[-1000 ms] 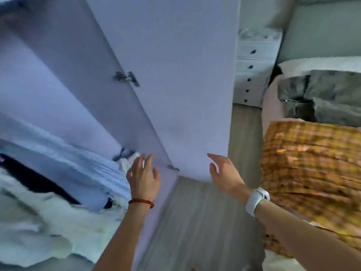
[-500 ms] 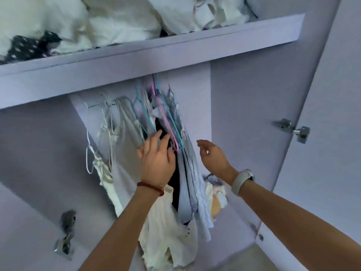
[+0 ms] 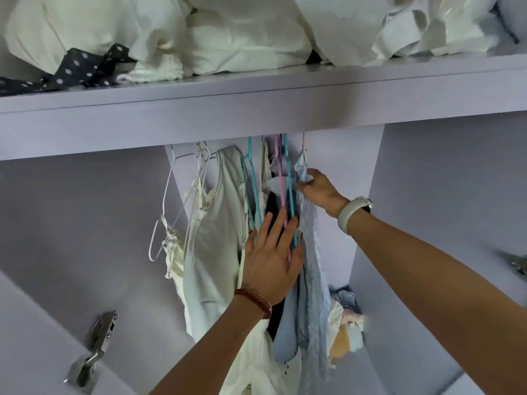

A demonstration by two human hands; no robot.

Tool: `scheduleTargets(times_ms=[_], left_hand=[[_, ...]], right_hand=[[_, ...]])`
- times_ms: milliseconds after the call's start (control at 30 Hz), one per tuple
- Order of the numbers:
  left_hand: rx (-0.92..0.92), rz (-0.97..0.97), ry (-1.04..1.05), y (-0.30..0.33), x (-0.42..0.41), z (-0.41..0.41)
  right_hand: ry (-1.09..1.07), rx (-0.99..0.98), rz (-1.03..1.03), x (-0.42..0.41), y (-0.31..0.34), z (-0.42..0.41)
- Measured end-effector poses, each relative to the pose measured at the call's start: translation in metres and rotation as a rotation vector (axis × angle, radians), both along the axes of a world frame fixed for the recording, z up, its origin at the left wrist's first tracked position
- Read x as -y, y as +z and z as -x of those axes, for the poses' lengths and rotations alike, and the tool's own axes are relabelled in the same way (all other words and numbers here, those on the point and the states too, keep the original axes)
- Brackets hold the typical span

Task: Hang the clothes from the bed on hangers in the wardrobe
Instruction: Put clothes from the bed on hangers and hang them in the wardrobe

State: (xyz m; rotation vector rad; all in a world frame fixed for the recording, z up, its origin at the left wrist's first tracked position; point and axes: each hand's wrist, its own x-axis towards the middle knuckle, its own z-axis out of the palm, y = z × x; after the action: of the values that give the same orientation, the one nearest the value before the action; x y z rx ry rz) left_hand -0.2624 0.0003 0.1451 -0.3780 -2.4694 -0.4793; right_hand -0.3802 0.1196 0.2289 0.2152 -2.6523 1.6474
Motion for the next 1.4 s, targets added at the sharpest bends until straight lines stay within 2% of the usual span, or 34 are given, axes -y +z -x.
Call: scheduleTargets(times_ms=[133, 233, 400, 533, 633, 700, 767, 900, 1100, 1267, 1400], left_hand=[[0.002, -0.032, 0.014, -0.006, 0.001, 0.001], [0.022, -0.030, 0.034, -0.007, 0.003, 0.000], [0.083, -0.013, 0.047, -0.004, 0.007, -0.003], [0.090, -0.009, 0.117, 0.003, 0.000, -0.008], [-0.111, -0.007, 0.091, 0.000, -0.014, -0.025], [-0.271, -0.067, -0.041, -0.008, -0.030, -0.045], [-0.327, -0.125, -0.211, -0.023, -0.052, -0.070], [-0.085, -0.216, -0.580, -0.077, -0.113, -0.122], [0.182, 0.051, -0.991, -0.113, -0.225, -0.232], [0.403, 0.151, -1.451, -0.124, -0.299, -0.330], [0.625, 0.228, -1.692, -0.131, -0.344, -0.425]], right_hand=[[-0.111, -0.037, -0.159, 0.003, -0.003, 0.012], [-0.304, -0.231, -0.267, -0.002, 0.002, 0.004], [-0.355, -0.486, -0.152, -0.028, -0.002, -0.017], [-0.275, -0.441, -0.201, -0.071, -0.050, -0.073], [-0.287, -0.319, -0.407, -0.110, -0.101, -0.132], [-0.359, -0.217, -0.497, -0.135, -0.128, -0.179], [-0.475, -0.129, -0.508, -0.158, -0.146, -0.235], [-0.701, -0.052, -0.409, -0.189, -0.168, -0.358], [-0.969, 0.023, -0.402, -0.202, -0.180, -0.533], [-1.267, 0.105, -0.429, -0.202, -0.190, -0.666], [-1.507, 0.151, -0.381, -0.195, -0.198, -0.763]])
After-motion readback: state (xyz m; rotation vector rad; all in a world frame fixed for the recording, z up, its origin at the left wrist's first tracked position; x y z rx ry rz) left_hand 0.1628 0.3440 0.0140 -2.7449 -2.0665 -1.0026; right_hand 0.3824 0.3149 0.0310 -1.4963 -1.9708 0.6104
